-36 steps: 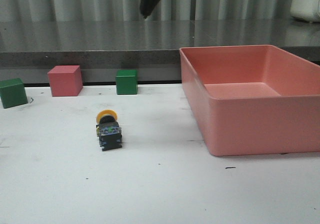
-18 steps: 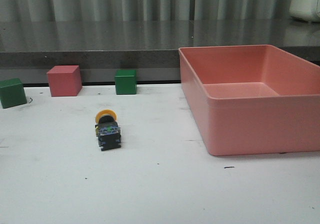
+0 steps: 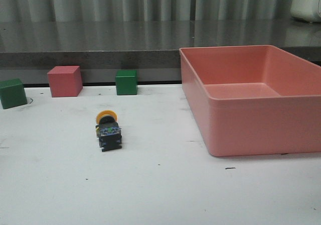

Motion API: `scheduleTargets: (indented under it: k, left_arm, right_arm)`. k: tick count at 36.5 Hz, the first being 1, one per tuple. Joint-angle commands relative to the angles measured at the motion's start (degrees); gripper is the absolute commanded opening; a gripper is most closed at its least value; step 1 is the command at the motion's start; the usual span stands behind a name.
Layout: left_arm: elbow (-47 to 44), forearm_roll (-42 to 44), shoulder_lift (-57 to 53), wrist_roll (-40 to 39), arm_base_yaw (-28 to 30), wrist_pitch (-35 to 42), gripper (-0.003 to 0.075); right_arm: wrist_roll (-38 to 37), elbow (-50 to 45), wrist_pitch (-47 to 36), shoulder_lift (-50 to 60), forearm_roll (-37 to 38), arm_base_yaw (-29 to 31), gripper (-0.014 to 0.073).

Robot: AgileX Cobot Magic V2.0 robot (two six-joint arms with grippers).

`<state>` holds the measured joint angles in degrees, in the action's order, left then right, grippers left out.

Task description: Place and stand button with both arms

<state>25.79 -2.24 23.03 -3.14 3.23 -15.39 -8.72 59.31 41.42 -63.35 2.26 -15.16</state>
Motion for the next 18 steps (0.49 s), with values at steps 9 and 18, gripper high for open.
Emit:
scheduleTargets:
  k: [9, 18]
  left_arm:
    - [2.06, -0.05, 0.73, -0.12, 0.13, 4.94, 0.0564]
    - [2.06, -0.05, 0.73, -0.12, 0.13, 4.94, 0.0564]
  right_arm:
    - [0.55, -19.35, -16.08, 19.94, 2.9, 0.13, -0.0068]
    - [0.55, -30.32, -19.59, 35.13, 4.41, 0.13, -0.0069]
